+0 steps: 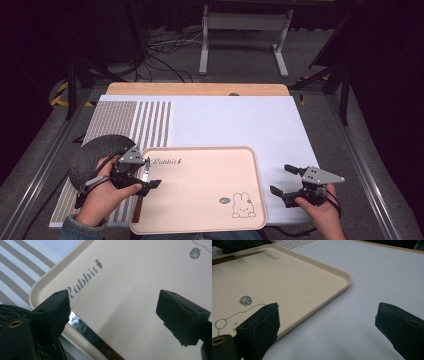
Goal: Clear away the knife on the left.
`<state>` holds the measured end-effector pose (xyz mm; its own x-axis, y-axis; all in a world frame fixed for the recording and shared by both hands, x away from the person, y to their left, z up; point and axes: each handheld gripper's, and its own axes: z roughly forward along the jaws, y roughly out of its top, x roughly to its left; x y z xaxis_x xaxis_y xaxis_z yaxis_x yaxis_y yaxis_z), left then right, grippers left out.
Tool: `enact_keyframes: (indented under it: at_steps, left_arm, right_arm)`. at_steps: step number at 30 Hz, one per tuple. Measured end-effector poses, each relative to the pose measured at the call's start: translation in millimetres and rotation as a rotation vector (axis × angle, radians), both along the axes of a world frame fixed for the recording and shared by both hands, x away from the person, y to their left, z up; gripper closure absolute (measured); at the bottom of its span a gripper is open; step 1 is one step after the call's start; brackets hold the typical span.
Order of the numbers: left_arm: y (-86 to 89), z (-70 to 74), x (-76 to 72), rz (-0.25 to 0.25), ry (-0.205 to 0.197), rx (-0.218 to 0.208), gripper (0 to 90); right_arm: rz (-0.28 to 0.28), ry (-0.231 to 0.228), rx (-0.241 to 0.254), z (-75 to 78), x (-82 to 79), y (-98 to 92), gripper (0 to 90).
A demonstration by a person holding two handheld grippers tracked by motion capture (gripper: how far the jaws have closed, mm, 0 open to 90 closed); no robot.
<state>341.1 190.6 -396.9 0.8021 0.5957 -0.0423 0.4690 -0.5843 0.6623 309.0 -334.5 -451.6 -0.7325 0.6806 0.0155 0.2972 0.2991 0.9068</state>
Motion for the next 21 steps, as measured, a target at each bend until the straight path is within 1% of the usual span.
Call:
enact_keyframes:
  at_steps: [1, 2, 3, 5, 8, 9, 11, 12, 13, 16, 20, 21]
  left_arm:
    - [1.1, 1.2, -0.9, -0.004, -0.006, -0.006, 11.8]
    - [2.7, 3.2, -1.9, -0.007, -0.023, -0.014, 11.1]
    - [3.4, 4.1, -2.7, -0.008, -0.03, -0.023, 10.4]
    - [6.2, 7.6, -4.0, -0.014, -0.058, -0.039, 9.7]
    - [10.8, 11.8, -6.5, -0.016, -0.078, -0.084, 8.9]
    - [12.8, 12.3, -7.0, -0.009, -0.087, -0.103, 8.4]
    - [18.1, 13.0, -8.2, 0.002, -0.124, -0.117, 7.1]
    - [20.6, 13.2, -8.8, 0.002, -0.136, -0.122, 7.3]
    - [22.4, 13.2, -9.5, -0.001, -0.141, -0.131, 7.2]
    - [32.4, 14.8, -13.9, -0.017, -0.177, -0.174, 7.0]
    - [46.0, 14.0, -18.4, -0.055, -0.225, -0.194, 6.5]
    - [50.6, 12.4, -19.5, -0.064, -0.235, -0.211, 6.3]
  right_arm:
    - [0.0, -0.001, 0.001, 0.1, 0.1, 0.1, 6.2]
    - [0.0, -0.004, 0.001, 0.2, 0.1, 0.2, 6.2]
    - [0.001, -0.005, 0.002, 0.5, -0.1, 0.3, 6.2]
    - [-0.001, -0.009, 0.004, 0.8, -0.2, 0.0, 6.1]
    - [-0.003, -0.012, 0.007, 1.3, -0.5, -0.6, 6.0]
    - [-0.004, -0.013, 0.008, 1.5, -0.6, -0.7, 6.0]
    - [-0.006, -0.016, 0.009, 1.9, -0.7, -1.0, 5.8]
    - [-0.008, -0.019, 0.009, 2.0, -0.7, -1.0, 5.7]
    - [-0.009, -0.021, 0.009, 2.1, -0.7, -1.1, 5.8]
    - [-0.011, -0.026, 0.011, 2.8, -1.1, -1.6, 5.7]
    - [-0.013, -0.033, 0.015, 3.5, -1.4, -1.5, 5.7]
    - [-0.013, -0.036, 0.016, 3.6, -1.4, -1.5, 5.7]
